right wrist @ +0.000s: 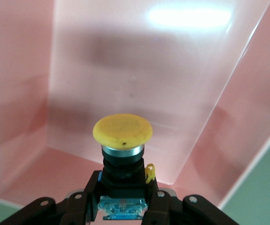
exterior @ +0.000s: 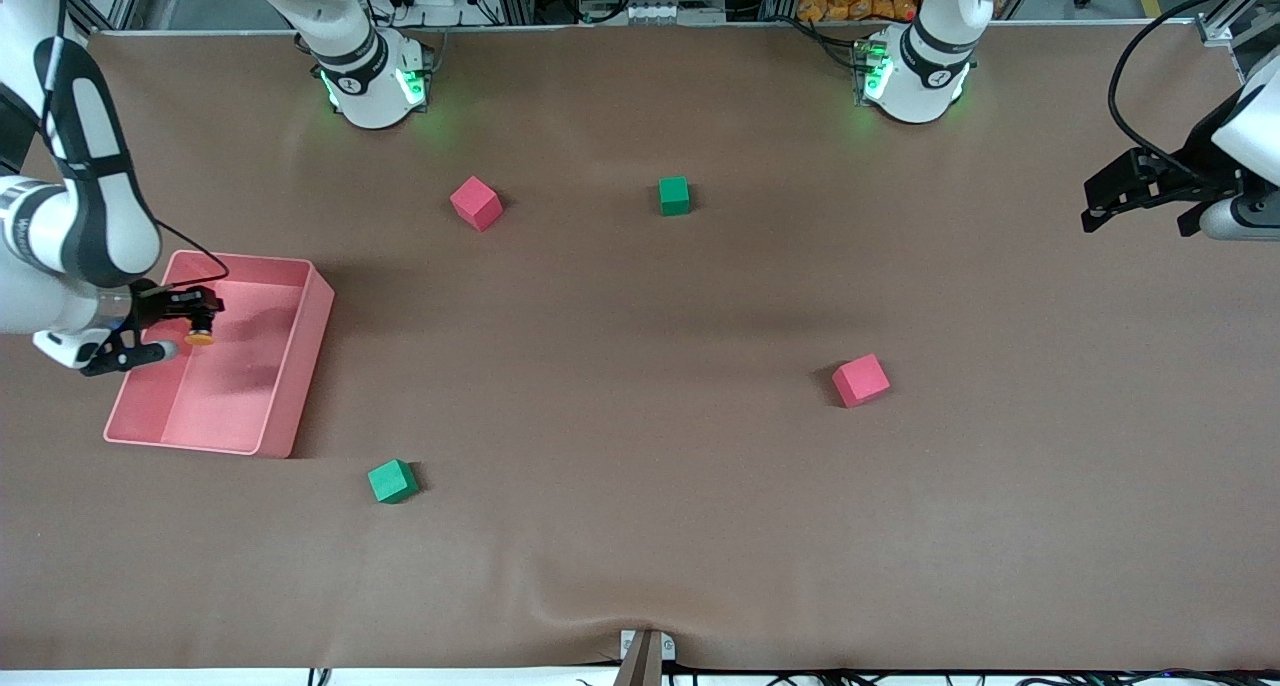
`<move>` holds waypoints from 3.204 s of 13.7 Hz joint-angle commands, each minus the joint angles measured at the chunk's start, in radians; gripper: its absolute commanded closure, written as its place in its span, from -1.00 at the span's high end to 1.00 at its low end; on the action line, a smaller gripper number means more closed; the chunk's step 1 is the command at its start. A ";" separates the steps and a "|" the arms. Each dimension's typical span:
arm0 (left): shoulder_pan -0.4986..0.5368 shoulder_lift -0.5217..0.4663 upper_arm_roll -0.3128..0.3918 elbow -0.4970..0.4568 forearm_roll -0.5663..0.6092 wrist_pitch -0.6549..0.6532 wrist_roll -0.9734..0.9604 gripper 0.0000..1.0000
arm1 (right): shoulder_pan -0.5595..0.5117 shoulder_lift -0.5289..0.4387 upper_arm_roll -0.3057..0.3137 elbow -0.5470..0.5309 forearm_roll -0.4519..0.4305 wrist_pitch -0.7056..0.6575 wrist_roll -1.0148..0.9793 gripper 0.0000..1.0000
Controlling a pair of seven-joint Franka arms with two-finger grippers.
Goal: Place and upright button with both arms
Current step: 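Lift the yellow button out of the tray with the right gripper, then set the button on the table with the right gripper while the left gripper approaches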
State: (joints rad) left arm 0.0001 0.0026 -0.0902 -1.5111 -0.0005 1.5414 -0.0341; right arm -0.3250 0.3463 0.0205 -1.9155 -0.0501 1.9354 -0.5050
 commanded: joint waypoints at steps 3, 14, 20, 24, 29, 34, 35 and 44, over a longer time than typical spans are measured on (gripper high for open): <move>0.003 0.003 -0.005 0.009 -0.001 -0.012 0.020 1.00 | 0.167 0.003 0.007 0.190 -0.007 -0.159 0.032 -1.00; 0.005 0.003 -0.010 0.008 -0.001 -0.012 0.022 1.00 | 0.673 0.196 0.007 0.381 0.286 -0.110 0.649 -1.00; 0.001 0.005 -0.010 0.003 -0.010 -0.012 0.020 1.00 | 0.905 0.385 0.007 0.522 0.286 0.052 0.900 -1.00; 0.000 0.019 -0.010 0.003 -0.012 -0.012 0.020 1.00 | 0.986 0.486 0.007 0.614 0.288 0.082 0.999 -1.00; -0.003 0.031 -0.013 0.003 -0.013 -0.012 0.020 1.00 | 1.041 0.589 0.009 0.664 0.309 0.183 1.074 -1.00; -0.028 0.051 -0.017 0.003 -0.015 -0.012 0.013 1.00 | 1.046 0.606 0.007 0.662 0.351 0.182 1.100 0.55; -0.032 0.059 -0.017 0.005 -0.015 -0.012 0.007 1.00 | 1.046 0.599 0.007 0.661 0.349 0.182 1.097 1.00; -0.113 0.152 -0.025 0.028 -0.072 0.083 -0.087 1.00 | 0.893 0.278 -0.027 0.638 0.334 -0.145 1.090 1.00</move>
State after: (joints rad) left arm -0.0841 0.1279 -0.1100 -1.5147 -0.0584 1.5923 -0.0870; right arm 0.6606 0.7393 -0.0099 -1.2247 0.2731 1.8726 0.5953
